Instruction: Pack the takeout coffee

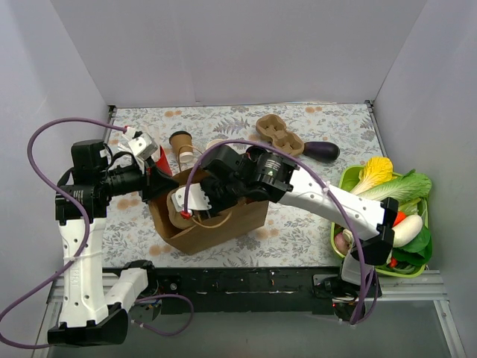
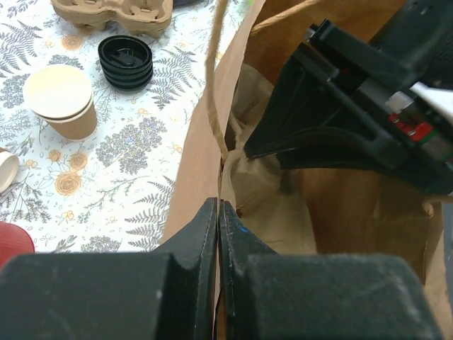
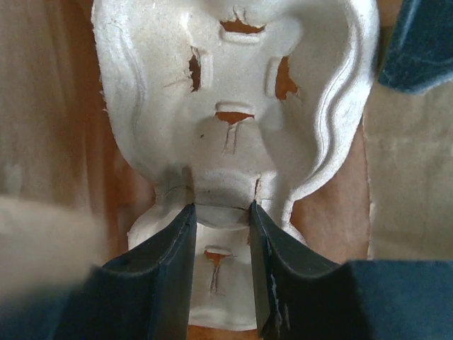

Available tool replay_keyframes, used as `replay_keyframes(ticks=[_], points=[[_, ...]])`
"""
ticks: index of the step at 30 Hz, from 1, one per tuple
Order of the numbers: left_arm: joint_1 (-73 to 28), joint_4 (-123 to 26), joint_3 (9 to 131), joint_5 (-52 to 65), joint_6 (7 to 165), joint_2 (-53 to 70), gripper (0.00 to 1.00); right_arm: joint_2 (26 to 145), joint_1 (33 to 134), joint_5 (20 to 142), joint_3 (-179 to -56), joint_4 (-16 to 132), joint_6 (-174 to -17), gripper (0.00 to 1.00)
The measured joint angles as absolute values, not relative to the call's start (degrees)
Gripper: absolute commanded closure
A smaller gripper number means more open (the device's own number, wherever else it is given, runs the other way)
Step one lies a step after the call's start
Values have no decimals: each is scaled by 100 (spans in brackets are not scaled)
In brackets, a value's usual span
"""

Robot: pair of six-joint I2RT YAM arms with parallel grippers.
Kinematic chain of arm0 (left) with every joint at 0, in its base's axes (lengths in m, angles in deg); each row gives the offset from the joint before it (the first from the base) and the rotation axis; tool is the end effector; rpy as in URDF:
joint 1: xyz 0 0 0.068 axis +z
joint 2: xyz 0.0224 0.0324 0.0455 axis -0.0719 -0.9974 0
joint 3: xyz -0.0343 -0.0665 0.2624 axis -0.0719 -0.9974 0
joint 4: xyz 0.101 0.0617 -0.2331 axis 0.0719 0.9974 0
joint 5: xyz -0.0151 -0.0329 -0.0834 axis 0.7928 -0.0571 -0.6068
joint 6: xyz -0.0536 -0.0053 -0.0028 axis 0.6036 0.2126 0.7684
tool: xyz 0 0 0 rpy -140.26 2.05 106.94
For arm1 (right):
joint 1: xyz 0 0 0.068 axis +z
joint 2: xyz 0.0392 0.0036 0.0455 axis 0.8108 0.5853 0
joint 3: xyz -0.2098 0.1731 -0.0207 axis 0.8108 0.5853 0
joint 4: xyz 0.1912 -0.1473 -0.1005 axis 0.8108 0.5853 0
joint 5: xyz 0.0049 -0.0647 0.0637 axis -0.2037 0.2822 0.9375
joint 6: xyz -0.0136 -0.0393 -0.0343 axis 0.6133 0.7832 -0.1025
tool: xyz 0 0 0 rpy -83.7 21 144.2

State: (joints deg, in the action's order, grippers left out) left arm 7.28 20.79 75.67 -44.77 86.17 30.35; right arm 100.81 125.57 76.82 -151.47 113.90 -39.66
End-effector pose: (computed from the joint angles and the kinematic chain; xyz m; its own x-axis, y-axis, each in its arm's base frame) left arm 0.1293 -0.0236 0.4203 -0.7778 -0.1436 -0.6119 0.4653 0.5229 -0.7142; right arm 0.1105 0.3360 0.4165 0.5799 -0.6285 -0.5183 -0.7971 -0.3066 -0.5202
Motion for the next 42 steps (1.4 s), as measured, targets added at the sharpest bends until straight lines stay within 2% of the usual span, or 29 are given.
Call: replay_keyframes(ticks=[6, 21, 25, 28, 29, 33, 38, 42], points=[[728, 2077, 7524, -4525, 8713, 3092, 100, 10575, 12610, 7594, -15763, 11971, -3901, 99], [728, 2103, 7309, -4628, 8886, 3153, 99, 11145, 12658, 7599, -15947, 13035, -3899, 99], [728, 2031, 7309, -4683, 8918, 3020, 91, 11145, 12656, 7603, -15920, 13112, -3896, 99], [728, 1917, 7309, -4755, 8962, 2849, 78, 11145, 12619, 7608, -15824, 13114, -3896, 99], [728, 1889, 7309, -4770, 8984, 2788, 67, 11145, 12608, 7608, -15778, 13125, -3894, 99], [728, 1749, 7307, -4831, 9078, 2602, 54, 11150, 12490, 7645, -15542, 13123, -3905, 99], [728, 1419, 7235, -4864, 9314, 2631, 46, 11185, 12326, 7649, -15392, 13123, -3962, 99], [726, 1168, 7161, -4862, 9511, 2639, 44, 11213, 12230, 7695, -15263, 13123, -3982, 99]])
